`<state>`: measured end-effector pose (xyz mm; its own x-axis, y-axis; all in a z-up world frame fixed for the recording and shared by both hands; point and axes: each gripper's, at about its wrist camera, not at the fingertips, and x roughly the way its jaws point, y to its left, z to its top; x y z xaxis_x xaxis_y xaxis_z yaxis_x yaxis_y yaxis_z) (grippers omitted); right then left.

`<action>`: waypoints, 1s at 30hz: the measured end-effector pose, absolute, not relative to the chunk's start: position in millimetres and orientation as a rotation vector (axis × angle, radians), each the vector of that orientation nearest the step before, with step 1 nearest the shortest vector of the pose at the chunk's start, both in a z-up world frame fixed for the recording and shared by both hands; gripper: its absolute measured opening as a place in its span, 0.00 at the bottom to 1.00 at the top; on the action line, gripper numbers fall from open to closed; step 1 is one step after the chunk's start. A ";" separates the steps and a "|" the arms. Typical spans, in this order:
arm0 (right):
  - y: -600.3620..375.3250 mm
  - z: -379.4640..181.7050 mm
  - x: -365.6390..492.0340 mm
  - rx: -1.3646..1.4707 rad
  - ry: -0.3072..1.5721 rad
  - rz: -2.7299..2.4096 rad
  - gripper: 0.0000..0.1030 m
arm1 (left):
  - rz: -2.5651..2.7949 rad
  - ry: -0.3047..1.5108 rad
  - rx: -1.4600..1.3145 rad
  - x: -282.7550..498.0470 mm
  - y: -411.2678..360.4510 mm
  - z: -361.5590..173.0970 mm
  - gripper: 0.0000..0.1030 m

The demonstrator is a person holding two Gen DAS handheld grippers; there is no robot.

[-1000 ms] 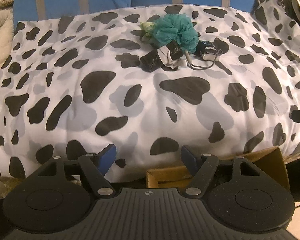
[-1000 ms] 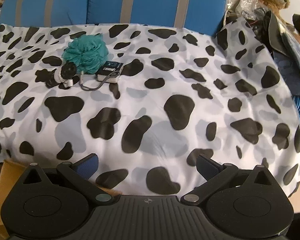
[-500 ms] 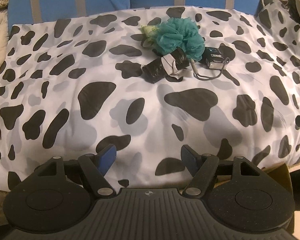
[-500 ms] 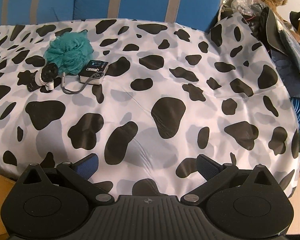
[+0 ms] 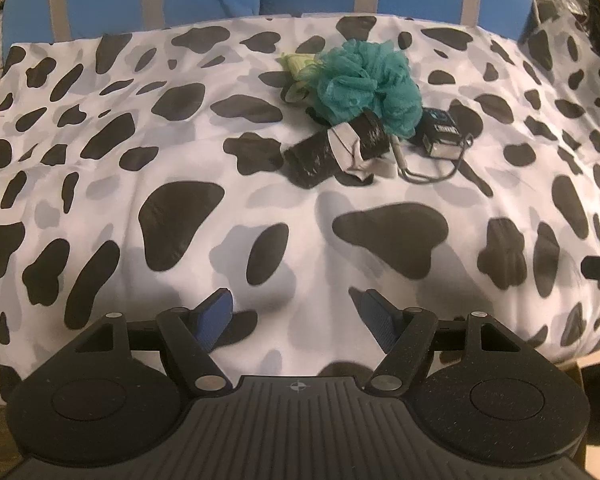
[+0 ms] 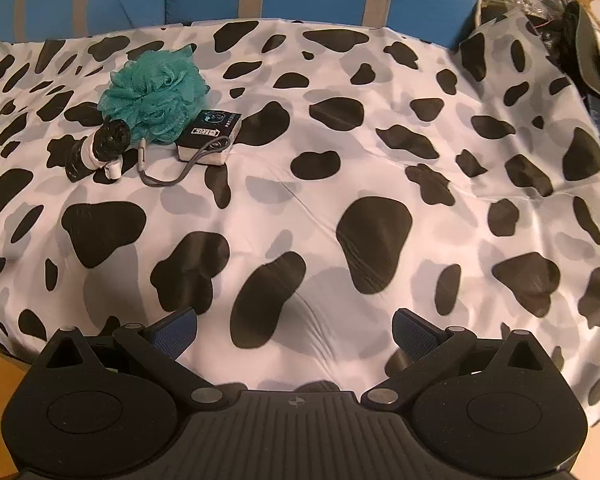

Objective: Organize soft objects
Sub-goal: 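Lower the left tool onto the black-taped roll and close on it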

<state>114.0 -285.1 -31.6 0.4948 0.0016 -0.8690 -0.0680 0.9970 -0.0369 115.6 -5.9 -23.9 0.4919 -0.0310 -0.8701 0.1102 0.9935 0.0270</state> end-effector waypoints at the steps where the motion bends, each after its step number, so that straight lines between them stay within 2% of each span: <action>1: -285.0 -32.0 116.7 -0.063 1.052 0.053 1.00 | -0.088 1.047 0.078 118.5 -5.1 -24.1 0.69; 14: -285.8 -39.6 153.4 0.053 1.010 0.111 0.99 | -0.165 0.979 0.027 156.9 -2.5 -27.9 0.69; 30: -270.4 -31.7 181.7 -0.020 0.951 0.145 1.00 | -0.413 0.879 0.267 211.8 -22.6 -51.6 0.68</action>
